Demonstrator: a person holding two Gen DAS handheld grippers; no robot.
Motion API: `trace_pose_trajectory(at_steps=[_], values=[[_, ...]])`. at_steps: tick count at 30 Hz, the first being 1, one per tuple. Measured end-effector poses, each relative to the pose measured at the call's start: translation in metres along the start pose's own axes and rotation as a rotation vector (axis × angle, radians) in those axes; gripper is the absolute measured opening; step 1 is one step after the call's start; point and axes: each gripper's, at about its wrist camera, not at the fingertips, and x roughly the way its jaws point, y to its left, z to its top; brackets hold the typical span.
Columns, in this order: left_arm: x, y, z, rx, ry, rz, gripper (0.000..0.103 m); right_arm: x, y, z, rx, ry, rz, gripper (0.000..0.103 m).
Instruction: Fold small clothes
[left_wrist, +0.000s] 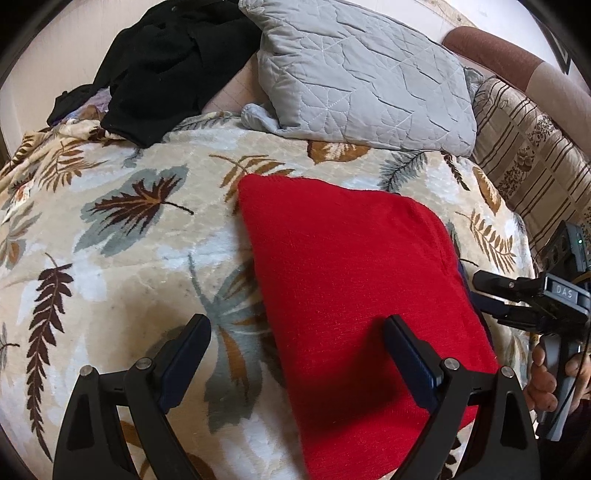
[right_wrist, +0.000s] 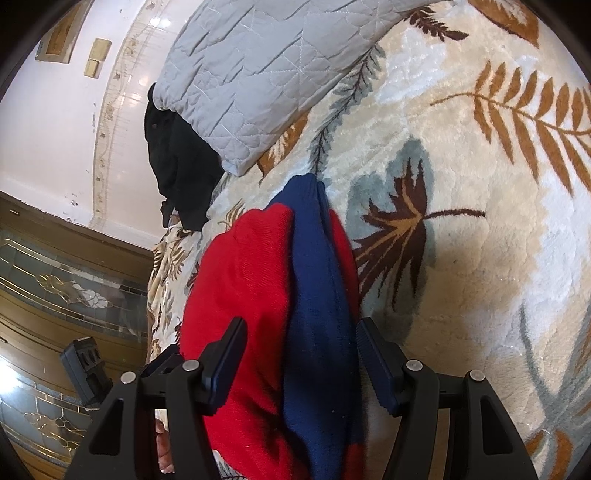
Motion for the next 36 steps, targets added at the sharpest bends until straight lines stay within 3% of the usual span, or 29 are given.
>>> trace_pose_trajectory(at_steps=[18,36], values=[[0.006,0.002,0.002,-0.028,0.022,-0.055,0.095,0.027,-0.001,-0.004,0.029,0.057,0.009,0.069],[0.013,0.003,0.003,-0.058,0.049,-0.114,0.095,0.025,-0.004,-0.001,0.035,0.065,0.020,0.070]])
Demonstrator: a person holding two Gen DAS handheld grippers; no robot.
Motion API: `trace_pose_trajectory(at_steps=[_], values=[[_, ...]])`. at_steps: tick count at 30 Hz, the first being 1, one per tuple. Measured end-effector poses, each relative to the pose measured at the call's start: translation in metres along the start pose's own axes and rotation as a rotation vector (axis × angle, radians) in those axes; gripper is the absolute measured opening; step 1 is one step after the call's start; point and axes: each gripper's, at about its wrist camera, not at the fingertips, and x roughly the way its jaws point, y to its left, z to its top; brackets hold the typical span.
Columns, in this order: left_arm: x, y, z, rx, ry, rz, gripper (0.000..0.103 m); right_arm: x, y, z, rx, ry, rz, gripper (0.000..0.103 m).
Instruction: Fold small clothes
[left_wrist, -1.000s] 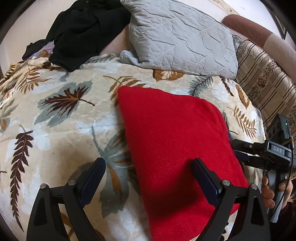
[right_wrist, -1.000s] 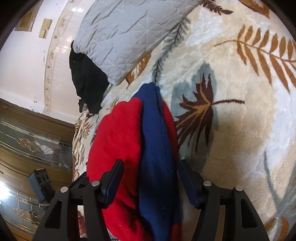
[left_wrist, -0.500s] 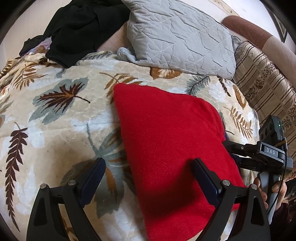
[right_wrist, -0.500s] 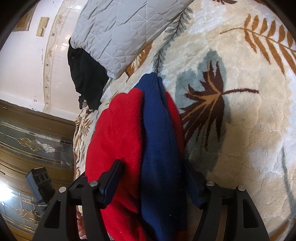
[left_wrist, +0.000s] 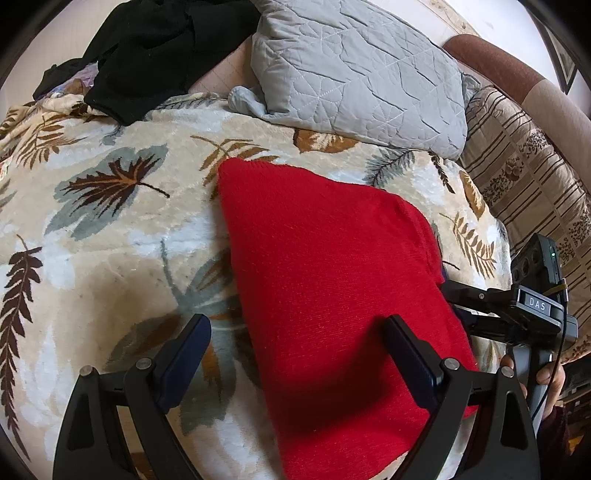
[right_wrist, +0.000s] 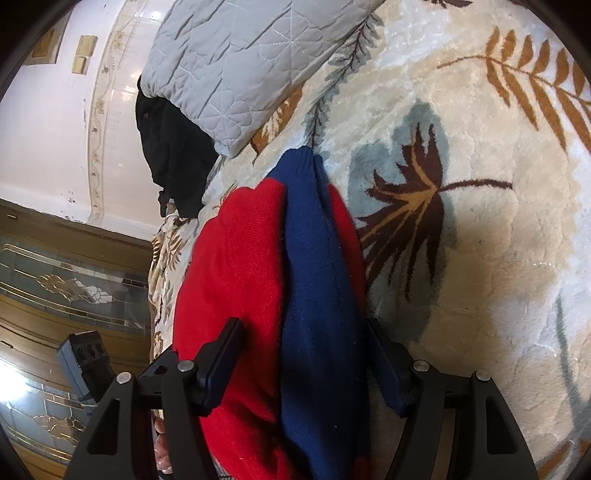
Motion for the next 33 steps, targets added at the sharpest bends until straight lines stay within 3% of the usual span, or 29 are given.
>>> trace_pose_trajectory(at_steps=[10,19,24,29,31,33], values=[[0.009,0.001,-0.002,-0.025,0.036,-0.066,0.095,0.008,0.003,-0.001,-0.013,0.007,0.013,0.075],[0.020,0.005,-0.002,-0.080,0.087,-0.179,0.095,0.015,0.004,0.003,-0.031,0.021,0.051,0.077],[0.021,0.008,-0.002,-0.111,0.071,-0.213,0.093,0.018,0.008,0.003,-0.050,0.019,0.055,0.077],[0.019,0.017,-0.002,-0.161,0.046,-0.251,0.080,0.020,0.015,0.000,-0.085,0.014,0.033,0.065],[0.017,0.018,-0.002,-0.160,0.034,-0.249,0.064,0.020,0.021,-0.001,-0.108,0.012,0.017,0.058],[0.014,0.018,-0.001,-0.150,0.023,-0.241,0.057,0.018,0.027,-0.003,-0.138,0.002,-0.002,0.052]])
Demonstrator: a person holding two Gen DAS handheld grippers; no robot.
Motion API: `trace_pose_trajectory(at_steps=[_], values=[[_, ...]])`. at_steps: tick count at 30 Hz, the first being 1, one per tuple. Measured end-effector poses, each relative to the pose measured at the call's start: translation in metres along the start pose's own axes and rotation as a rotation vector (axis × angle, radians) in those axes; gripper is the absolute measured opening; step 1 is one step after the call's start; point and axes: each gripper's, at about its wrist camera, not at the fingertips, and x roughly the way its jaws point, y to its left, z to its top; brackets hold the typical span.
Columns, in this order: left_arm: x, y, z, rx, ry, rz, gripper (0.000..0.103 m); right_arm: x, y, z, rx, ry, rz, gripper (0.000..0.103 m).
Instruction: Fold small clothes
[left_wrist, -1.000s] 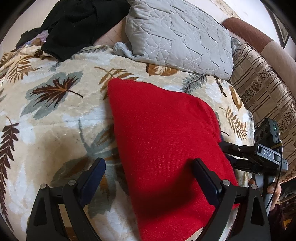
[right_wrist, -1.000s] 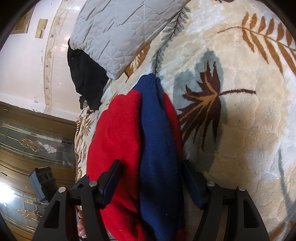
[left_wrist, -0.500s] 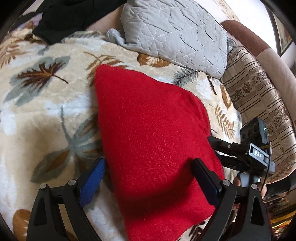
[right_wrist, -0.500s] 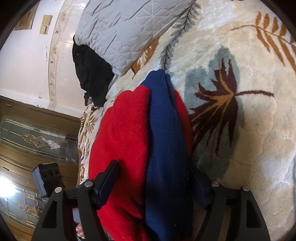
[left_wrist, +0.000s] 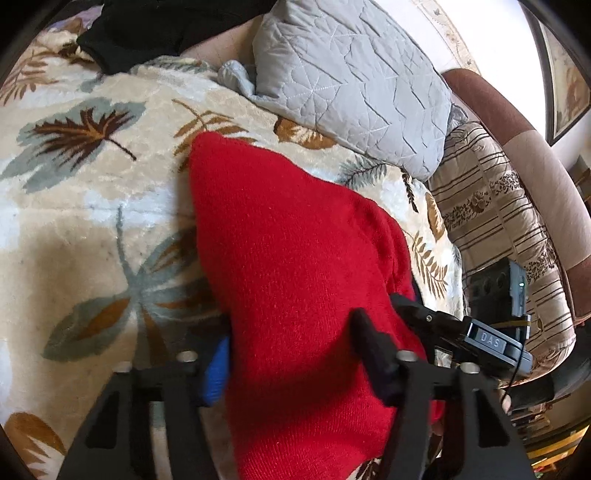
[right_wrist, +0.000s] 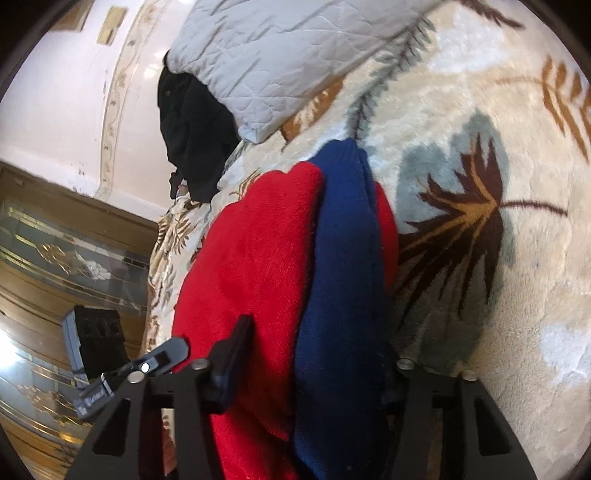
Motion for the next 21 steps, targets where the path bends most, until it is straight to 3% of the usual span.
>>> trace_pose_trajectory(at_steps=[7,15,21], values=[[-0.011,-0.006,-0.002,0.025,-0.031,0.005,0.046,-0.011,0.025,-0.004,-0.076,-0.044,-0.055,0.047],[-0.050,-0.019,-0.015,0.069,-0.079,0.013,0.045,-0.029,0.053,-0.021,-0.153,-0.071,-0.057,0.045],[-0.080,-0.033,-0.049,0.117,-0.093,0.045,0.045,-0.052,0.072,-0.047,-0.199,-0.091,-0.017,0.045]])
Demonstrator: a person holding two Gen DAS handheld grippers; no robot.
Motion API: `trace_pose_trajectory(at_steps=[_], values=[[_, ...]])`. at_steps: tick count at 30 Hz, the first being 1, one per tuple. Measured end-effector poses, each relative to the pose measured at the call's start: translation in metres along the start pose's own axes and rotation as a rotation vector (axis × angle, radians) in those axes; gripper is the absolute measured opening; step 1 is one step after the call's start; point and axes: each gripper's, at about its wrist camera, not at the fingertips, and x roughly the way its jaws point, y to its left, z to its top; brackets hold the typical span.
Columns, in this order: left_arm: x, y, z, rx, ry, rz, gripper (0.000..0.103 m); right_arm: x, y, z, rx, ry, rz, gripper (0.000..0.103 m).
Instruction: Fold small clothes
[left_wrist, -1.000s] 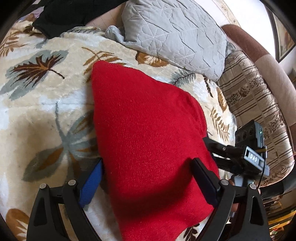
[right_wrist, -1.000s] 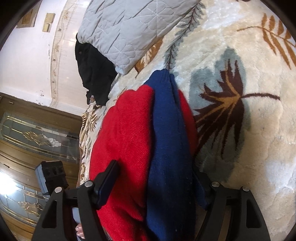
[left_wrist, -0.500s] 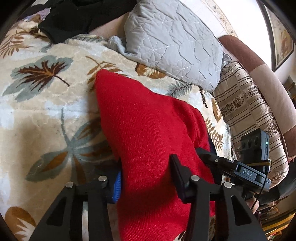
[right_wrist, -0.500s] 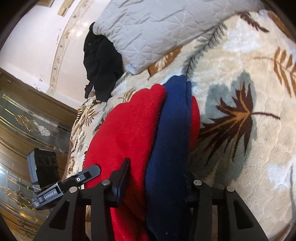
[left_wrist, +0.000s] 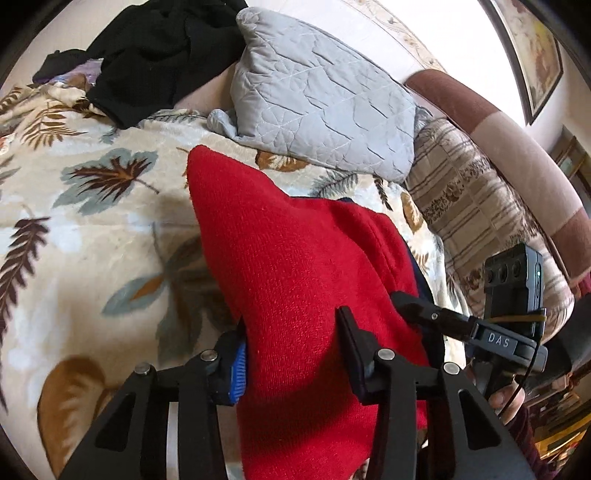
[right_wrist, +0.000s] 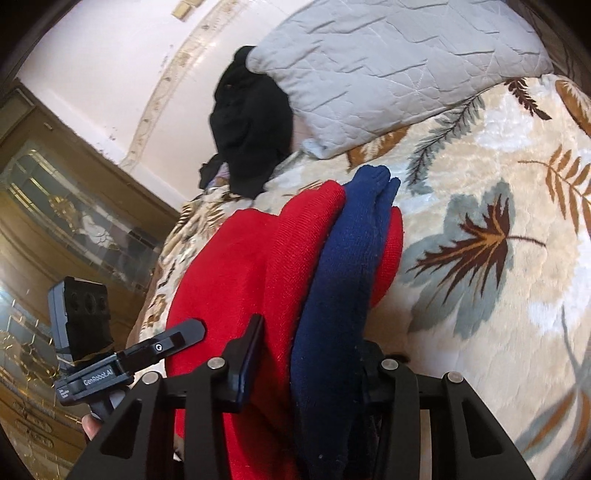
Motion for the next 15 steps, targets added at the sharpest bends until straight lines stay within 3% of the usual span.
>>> trace_pose_trajectory(at_steps=[7,9,10,12,15], values=[[-0.006,-0.001,-0.042,0.024,0.064,0.105,0.046,-0.007,0.009,-0.045,0.013,0.043,-0.004,0.044],[0.003,0.000,-0.052,0.050,0.097,0.186,0.055,-0.002,0.002,-0.062,0.061,0.070,-0.011,0.045],[0.004,0.000,-0.055,0.069,0.091,0.213,0.058,0.003,-0.003,-0.073,0.091,0.091,-0.043,0.045],[-0.001,-0.004,-0.058,0.093,0.064,0.251,0.062,0.004,-0.007,-0.084,0.095,0.076,-0.104,0.057],[-0.027,-0.014,-0.069,0.125,0.008,0.325,0.071,-0.010,-0.005,-0.094,0.139,0.040,-0.133,0.063]])
